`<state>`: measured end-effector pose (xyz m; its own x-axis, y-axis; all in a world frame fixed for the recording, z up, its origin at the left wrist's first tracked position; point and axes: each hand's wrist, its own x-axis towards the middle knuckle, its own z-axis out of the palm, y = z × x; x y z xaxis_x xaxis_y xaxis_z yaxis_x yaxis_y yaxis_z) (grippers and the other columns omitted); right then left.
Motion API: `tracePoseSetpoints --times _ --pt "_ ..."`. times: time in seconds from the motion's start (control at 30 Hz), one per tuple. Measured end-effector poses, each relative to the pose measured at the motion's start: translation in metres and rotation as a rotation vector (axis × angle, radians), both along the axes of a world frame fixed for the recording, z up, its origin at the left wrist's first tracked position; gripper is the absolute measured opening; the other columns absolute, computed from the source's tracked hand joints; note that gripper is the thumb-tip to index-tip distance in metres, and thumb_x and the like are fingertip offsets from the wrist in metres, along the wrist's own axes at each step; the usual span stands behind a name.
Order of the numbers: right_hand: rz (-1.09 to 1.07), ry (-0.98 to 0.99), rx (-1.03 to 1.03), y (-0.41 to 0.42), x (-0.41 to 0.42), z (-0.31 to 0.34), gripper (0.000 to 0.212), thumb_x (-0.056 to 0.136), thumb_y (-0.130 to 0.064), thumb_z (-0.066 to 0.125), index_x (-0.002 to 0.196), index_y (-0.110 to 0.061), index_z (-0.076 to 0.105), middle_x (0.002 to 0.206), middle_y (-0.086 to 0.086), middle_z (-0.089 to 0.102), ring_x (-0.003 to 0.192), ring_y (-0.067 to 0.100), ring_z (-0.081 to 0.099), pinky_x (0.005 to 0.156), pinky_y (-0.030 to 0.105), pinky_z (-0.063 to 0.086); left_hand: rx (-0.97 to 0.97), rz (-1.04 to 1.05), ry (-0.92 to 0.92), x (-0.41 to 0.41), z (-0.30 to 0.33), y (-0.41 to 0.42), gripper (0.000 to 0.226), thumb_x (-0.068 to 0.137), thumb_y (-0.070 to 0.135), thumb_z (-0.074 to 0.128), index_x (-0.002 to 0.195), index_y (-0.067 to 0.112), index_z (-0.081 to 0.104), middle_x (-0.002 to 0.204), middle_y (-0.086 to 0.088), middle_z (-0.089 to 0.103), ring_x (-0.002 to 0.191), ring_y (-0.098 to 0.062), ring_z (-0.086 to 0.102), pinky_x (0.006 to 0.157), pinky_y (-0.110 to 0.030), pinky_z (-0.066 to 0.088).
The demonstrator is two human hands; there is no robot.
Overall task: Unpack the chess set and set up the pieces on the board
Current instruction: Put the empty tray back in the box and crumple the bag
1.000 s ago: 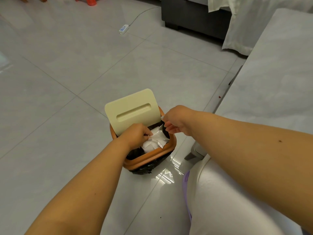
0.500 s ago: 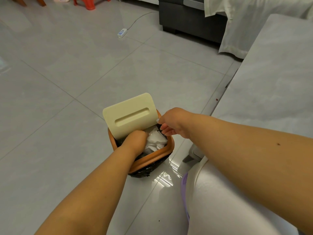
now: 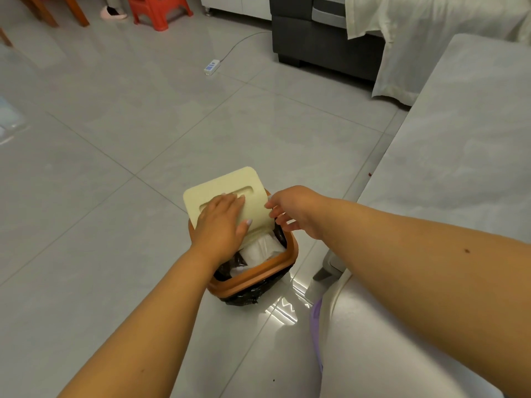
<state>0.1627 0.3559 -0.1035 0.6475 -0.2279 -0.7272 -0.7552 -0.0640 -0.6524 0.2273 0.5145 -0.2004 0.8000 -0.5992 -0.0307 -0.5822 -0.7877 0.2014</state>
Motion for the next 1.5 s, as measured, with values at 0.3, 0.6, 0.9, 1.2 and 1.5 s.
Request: tracePoseSetpoints --times 0.3,0.6,0.9,1.2,1.5 --pt "-0.003 -0.028 0.006 -0.003 -0.003 -0.009 0.036 0.098 -0.031 0.042 0.117 -0.007 0.06 0.117 0.01 0.059 0.099 0.02 0.053 0.098 0.036 0.045 0.037 0.002 0.101 0.01 -0.008 -0.002 0.055 0.1 0.046 0.029 0.149 0.022 0.026 0.157 0.001 0.021 0.146 -0.019 0.012 0.118 -0.039 0.008" --pt "0.032 0.002 -0.011 -0.003 -0.003 -0.01 0.037 0.099 -0.031 0.04 0.117 -0.006 0.06 0.121 0.011 0.059 0.113 0.025 0.054 0.098 0.037 0.045 0.141 0.0 0.219 0.018 -0.008 -0.006 0.058 0.1 0.049 0.02 0.152 0.024 0.013 0.16 -0.001 0.006 0.147 -0.019 0.003 0.119 -0.042 0.001" --pt "0.095 0.063 -0.042 -0.004 -0.006 -0.015 0.041 0.098 -0.035 0.037 0.113 -0.004 0.061 0.116 0.011 0.059 0.106 0.025 0.054 0.095 0.038 0.045 0.171 -0.011 0.307 0.023 -0.014 -0.007 0.058 0.1 0.05 0.019 0.152 0.024 0.018 0.158 0.0 0.019 0.147 -0.017 0.01 0.118 -0.046 0.004" --pt "0.15 0.129 -0.071 -0.002 -0.006 -0.018 0.043 0.098 -0.037 0.035 0.117 -0.006 0.059 0.124 0.011 0.057 0.117 0.027 0.052 0.092 0.038 0.044 -0.018 0.03 0.037 0.006 -0.019 0.001 0.057 0.098 0.048 0.033 0.148 0.019 0.027 0.155 -0.003 0.027 0.144 -0.023 0.018 0.118 -0.044 0.006" --pt "0.04 0.083 -0.091 -0.006 -0.003 -0.01 0.039 0.098 -0.028 0.035 0.107 -0.001 0.062 0.101 0.012 0.06 0.09 0.021 0.052 0.095 0.036 0.044 -0.135 -0.526 -0.085 -0.078 -0.046 0.025 0.035 0.092 0.034 0.04 0.106 0.017 0.068 0.097 0.003 0.069 0.085 -0.015 0.062 0.069 -0.026 0.054"
